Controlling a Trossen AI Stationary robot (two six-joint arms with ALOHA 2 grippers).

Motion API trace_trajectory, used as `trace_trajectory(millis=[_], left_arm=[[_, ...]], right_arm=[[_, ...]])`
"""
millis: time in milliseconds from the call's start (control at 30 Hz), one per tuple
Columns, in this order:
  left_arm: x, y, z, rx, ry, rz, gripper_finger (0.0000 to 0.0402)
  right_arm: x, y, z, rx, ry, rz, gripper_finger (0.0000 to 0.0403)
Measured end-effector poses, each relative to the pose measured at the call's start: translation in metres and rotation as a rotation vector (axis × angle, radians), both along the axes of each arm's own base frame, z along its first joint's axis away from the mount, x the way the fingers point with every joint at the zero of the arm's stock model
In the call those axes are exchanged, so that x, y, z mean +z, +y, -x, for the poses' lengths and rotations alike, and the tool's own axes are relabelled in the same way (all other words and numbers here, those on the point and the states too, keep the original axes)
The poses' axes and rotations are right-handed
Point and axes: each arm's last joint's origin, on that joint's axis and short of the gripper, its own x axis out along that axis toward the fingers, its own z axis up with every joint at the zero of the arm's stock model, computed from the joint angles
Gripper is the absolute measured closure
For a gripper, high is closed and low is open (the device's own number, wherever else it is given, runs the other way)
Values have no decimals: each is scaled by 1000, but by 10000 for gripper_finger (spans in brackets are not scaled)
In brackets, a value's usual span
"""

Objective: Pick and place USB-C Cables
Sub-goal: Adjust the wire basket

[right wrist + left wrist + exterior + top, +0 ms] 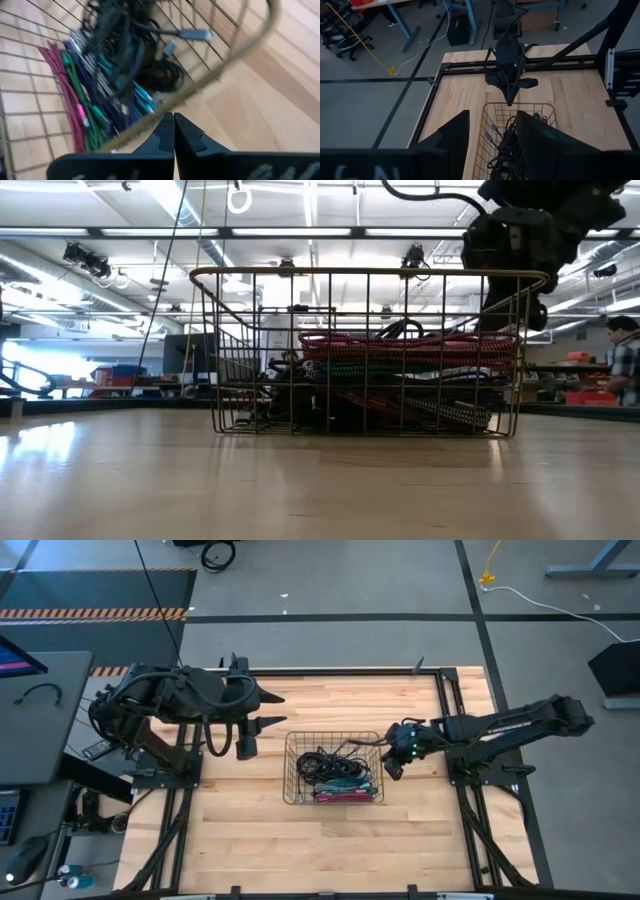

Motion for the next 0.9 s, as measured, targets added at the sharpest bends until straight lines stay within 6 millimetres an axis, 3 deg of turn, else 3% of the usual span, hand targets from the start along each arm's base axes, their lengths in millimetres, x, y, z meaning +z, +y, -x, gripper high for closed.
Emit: trace_trajectory(millis=[367,533,767,900], left_arm=[[0,0,0,9,-4,16,234],[-2,0,1,38,1,68,234],[-5,1,3,52,38,81,235],[-8,1,3,60,60,86,247]], right_arm=[[4,0,-8,-4,-89,18,403],[10,-1,1,1,-80,20,403],[44,-4,31,-34,32,113,403],[76,-7,49,-72,70,172,403]])
